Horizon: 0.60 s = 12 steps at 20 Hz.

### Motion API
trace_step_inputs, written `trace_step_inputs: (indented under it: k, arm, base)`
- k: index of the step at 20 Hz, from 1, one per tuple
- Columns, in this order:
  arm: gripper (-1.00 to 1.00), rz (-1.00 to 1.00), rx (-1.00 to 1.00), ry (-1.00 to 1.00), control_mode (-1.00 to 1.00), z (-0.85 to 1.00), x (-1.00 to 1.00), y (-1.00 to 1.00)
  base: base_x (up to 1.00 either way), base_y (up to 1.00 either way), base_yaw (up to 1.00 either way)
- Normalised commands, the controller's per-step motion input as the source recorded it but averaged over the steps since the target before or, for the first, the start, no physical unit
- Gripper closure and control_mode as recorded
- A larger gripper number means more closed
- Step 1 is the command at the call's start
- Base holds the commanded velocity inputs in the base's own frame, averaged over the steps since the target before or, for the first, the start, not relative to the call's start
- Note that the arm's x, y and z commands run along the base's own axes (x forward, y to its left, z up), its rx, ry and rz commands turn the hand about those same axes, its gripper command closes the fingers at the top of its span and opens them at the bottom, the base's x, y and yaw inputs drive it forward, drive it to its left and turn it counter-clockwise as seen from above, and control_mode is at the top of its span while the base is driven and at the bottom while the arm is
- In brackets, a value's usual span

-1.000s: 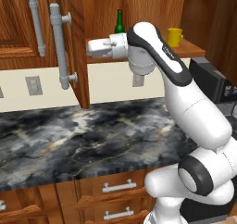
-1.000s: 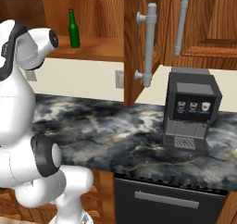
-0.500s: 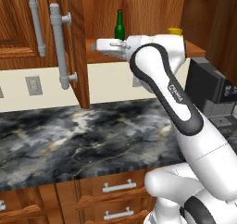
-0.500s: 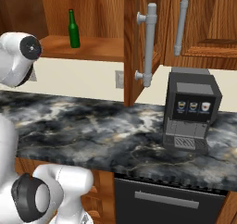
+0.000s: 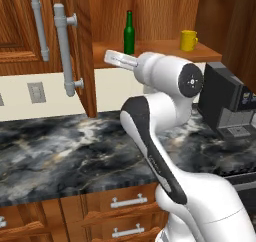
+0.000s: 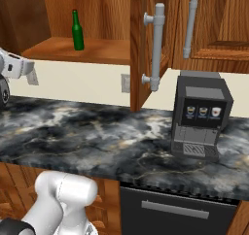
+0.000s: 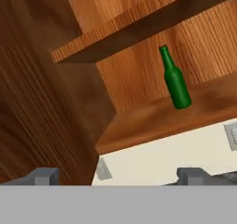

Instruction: Open the cabinet directly in front. Then move the beer and the mug to the dining counter with the candle on it.

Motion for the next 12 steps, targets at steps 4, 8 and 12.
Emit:
trace_step_inputs:
  k: [4,8,12]
  arm:
    - [-1.00,-0.44,-0.11,0.29,-1.00,0.32,-0.11,-0.75]
    - [-1.00,-0.32,-0.05,0.38,-1.00,0.22,0.00,-0.91]
    - [-1.00,-0.07,-0.04,0.24,-1.00,0.28,0.01,-0.21]
  base:
    - [0.00,0.00,0.00]
    - [0.00,0.00,0.00]
    - [0.00,0.00,0.00]
